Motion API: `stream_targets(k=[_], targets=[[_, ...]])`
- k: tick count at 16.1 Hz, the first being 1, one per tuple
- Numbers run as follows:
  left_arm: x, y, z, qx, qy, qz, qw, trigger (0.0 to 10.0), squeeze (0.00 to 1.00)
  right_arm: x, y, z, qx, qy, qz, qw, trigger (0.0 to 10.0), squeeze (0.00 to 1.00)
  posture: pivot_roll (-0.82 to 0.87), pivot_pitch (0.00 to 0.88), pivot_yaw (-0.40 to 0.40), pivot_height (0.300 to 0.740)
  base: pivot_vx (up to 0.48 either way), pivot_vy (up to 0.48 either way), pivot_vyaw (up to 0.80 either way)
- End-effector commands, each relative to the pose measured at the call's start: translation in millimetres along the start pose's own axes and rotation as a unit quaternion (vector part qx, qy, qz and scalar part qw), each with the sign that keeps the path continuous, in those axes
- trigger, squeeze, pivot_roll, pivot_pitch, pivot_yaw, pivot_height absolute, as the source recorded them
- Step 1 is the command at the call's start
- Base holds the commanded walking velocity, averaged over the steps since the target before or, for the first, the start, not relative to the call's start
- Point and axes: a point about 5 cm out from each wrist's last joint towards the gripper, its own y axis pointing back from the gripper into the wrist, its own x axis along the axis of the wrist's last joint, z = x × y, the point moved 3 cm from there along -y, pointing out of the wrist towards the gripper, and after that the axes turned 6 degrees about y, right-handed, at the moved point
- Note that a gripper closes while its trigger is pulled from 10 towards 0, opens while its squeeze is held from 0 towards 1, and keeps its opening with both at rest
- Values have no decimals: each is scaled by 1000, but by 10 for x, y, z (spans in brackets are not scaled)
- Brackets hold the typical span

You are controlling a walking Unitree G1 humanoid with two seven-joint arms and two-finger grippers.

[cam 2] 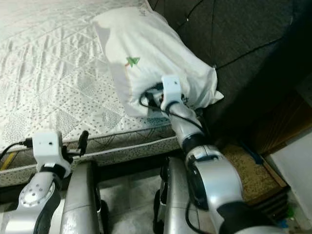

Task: Clean up the room

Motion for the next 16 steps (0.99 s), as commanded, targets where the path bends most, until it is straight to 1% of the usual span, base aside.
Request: stream_targets(k=[1, 2, 3, 5, 6, 8, 9, 10, 11, 12, 13, 14, 15, 16], targets=[[-41, -14, 0, -4, 0, -6, 1000, 10000, 0, -40, 98, 252, -22, -6, 11, 1000, 10000, 1000, 90, 122, -83, 518, 0, 0, 0], [-39, -33, 4, -6, -1, -5, 1000, 10000, 0, -79, 142, 235, -10, -5, 25, 1000, 10000, 1000, 84, 111, -80, 518, 0, 0, 0], [-25, -59, 7, -7, -1, -1, 1000, 10000, 0, -154, 203, 197, 8, -16, 33, 999, 10000, 1000, 79, 100, -76, 518, 0, 0, 0], [2, -111, -1, -6, -1, 6, 1000, 10000, 0, -277, 296, 132, 33, -20, 33, 999, 10000, 1000, 72, 79, -68, 518, 0, 0, 0], [21, -152, -13, -6, -3, 11, 1000, 10000, 0, -438, 394, 3, 75, -10, 14, 997, 10000, 1000, 66, 62, -60, 518, 0, 0, 0], [15, -218, -21, -9, -6, 12, 1000, 10000, 0, -629, 529, -220, 143, 19, -9, 989, 10000, 1000, 44, 23, -46, 518, 0, 0, 0], [11, -246, -8, -15, -10, 15, 1000, 10000, 0, -723, 704, -411, 200, 35, -16, 979, 10000, 1000, 37, 1, -42, 518, 0, 0, 0], [7, -258, -3, -16, -10, 15, 1000, 10000, 0, -743, 757, -472, 217, 41, -14, 975, 10000, 1000, 35, 0, -41, 518, 0, 0, 0], [2, -269, -1, -16, -9, 17, 1000, 10000, 0, -739, 800, -505, 221, 37, -9, 975, 10000, 1000, 32, 0, -41, 518, 0, 0, 0], [-18, -283, 5, -16, -8, 16, 1000, 10000, 0, -730, 799, -493, 210, 32, -1, 977, 10000, 1000, 28, 0, -45, 518, 0, 0, 0], [-33, -284, 6, -14, -7, 17, 1000, 10000, 0, -697, 783, -465, 186, 22, 11, 982, 10000, 1000, 28, 0, -47, 518, 0, 0, 0], [-57, -273, -5, -11, -3, 21, 1000, 10000, 0, -608, 739, -376, 111, -18, 40, 993, 10000, 1000, 27, 0, -48, 518, 0, 0, 0], [-63, -269, -13, -9, -3, 23, 1000, 10000, 0, -572, 739, -345, 82, -30, 54, 995, 10000, 1000, 25, 0, -47, 518, 0, 0, 0], [-68, -281, -34, -5, 2, 31, 1000, 10000, 0, -517, 770, -276, 27, -65, 70, 995, 10000, 1000, 21, 0, -41, 518, 0, 0, 0]])
